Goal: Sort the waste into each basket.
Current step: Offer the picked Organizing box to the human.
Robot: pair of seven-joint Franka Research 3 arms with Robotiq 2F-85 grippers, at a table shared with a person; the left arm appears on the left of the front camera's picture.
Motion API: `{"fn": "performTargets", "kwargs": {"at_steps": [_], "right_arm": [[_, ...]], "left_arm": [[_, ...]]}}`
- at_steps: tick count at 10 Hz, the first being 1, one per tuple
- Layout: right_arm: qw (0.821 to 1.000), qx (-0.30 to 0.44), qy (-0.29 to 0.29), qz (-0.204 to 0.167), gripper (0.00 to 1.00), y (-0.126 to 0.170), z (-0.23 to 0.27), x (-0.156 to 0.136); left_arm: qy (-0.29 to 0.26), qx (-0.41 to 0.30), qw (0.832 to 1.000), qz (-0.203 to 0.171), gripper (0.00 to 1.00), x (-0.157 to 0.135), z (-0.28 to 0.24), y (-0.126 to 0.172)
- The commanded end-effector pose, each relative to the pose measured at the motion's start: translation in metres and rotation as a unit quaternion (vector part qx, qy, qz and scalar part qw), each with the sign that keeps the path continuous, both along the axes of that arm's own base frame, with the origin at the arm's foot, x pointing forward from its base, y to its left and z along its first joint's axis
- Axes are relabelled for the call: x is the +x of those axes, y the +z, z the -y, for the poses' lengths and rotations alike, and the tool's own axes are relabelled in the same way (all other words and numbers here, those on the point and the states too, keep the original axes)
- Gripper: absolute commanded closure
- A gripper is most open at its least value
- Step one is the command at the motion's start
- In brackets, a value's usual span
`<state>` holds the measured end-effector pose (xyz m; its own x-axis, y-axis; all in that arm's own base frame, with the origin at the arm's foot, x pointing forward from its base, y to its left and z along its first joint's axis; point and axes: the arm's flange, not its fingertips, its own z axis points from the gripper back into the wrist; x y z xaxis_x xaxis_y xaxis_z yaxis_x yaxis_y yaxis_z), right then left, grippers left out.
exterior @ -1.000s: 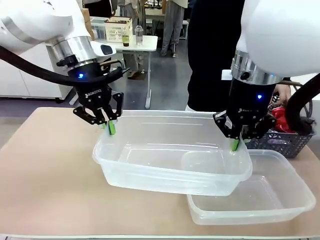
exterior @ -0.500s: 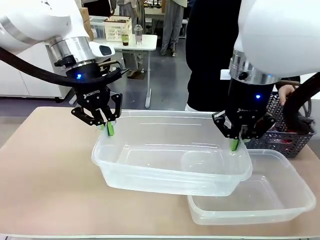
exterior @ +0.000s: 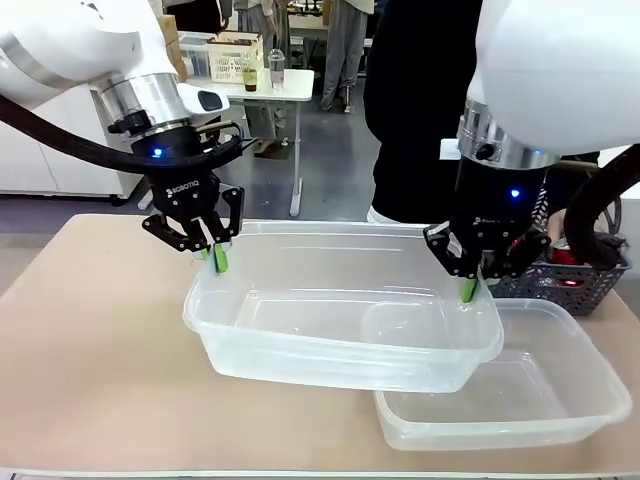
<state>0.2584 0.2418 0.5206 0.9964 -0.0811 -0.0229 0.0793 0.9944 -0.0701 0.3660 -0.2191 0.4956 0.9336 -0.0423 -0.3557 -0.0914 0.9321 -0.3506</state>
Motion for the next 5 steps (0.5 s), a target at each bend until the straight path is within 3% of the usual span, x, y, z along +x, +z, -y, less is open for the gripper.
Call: {"fn": "performTargets", "kwargs": {"at_steps": [1,5], "right_arm": [[1.0,0.002,0.011,-0.007,0.94,0.0022,-0.0051,0.0004],[1.0,0.002,0.011,-0.007,0.94,0.0022,-0.0051,0.0004]], "left_arm": [[0.004,-0.009,1.0,0.004,0.92,-0.0015,0.0002,0.0049],[0.004,-0.009,1.0,0.004,0.92,-0.0015,0.0002,0.0049]]}}
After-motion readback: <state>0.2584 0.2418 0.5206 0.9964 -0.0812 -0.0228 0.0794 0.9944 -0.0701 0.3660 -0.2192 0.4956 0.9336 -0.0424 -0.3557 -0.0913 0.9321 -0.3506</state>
